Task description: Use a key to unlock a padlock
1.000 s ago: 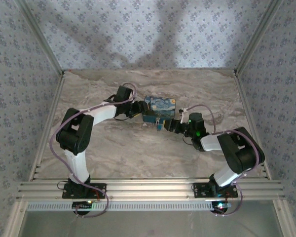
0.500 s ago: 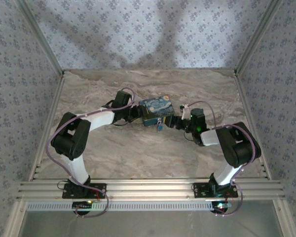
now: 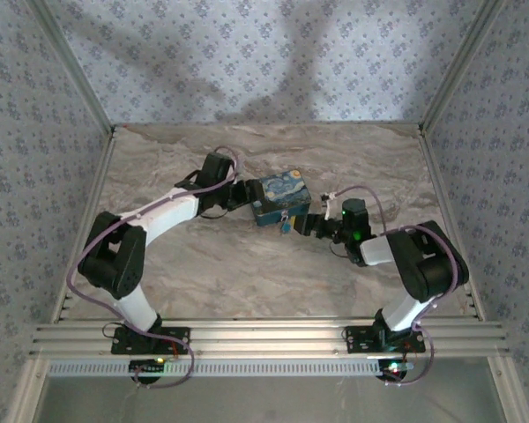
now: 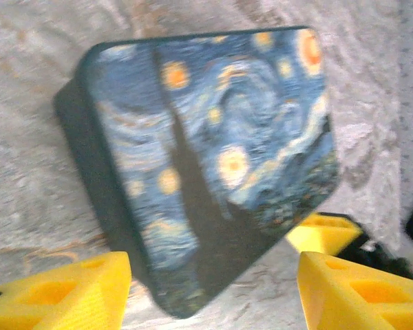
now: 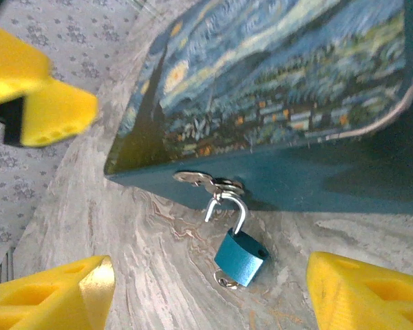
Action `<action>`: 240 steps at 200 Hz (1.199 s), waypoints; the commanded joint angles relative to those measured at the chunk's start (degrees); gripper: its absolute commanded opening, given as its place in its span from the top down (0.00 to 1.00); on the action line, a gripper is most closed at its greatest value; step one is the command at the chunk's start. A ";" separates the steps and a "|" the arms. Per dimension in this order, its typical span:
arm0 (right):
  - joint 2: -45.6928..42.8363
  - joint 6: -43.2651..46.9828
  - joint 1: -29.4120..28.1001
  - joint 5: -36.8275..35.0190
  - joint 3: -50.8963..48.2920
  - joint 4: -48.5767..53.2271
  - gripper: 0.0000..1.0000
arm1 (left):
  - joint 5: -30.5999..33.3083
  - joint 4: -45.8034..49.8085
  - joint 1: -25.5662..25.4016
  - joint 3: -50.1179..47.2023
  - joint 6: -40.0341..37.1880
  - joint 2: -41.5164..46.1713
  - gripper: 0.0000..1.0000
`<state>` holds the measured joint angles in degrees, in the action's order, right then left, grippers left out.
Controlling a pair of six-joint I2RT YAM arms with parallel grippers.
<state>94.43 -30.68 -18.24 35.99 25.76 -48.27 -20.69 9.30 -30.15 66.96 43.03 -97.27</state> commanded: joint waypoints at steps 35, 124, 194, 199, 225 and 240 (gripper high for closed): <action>4.53 -1.23 -1.94 2.81 4.08 -1.95 0.27 | -5.16 2.67 -2.62 9.10 -1.39 -4.82 0.39; 10.82 -1.40 -3.16 4.88 8.53 -2.98 0.34 | -6.82 4.40 -3.21 14.03 -1.72 -12.62 0.42; 13.87 -2.50 -3.54 6.01 10.02 -4.96 0.39 | -6.57 4.49 -3.23 12.89 -1.95 -13.47 0.44; 13.85 -2.54 -3.55 6.07 10.01 -5.04 0.39 | -6.55 4.41 -3.19 12.85 -1.91 -13.50 0.44; 13.89 -2.46 -3.47 6.49 9.83 -5.40 0.42 | -6.55 4.08 -3.23 12.50 -1.64 -13.53 0.44; 13.90 -2.37 -3.55 6.68 9.66 -5.47 0.45 | -6.52 4.06 -3.16 12.41 -1.55 -13.55 0.45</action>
<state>107.53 -32.64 -21.43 41.19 34.68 -52.21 -26.39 12.34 -33.12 79.22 42.44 -109.86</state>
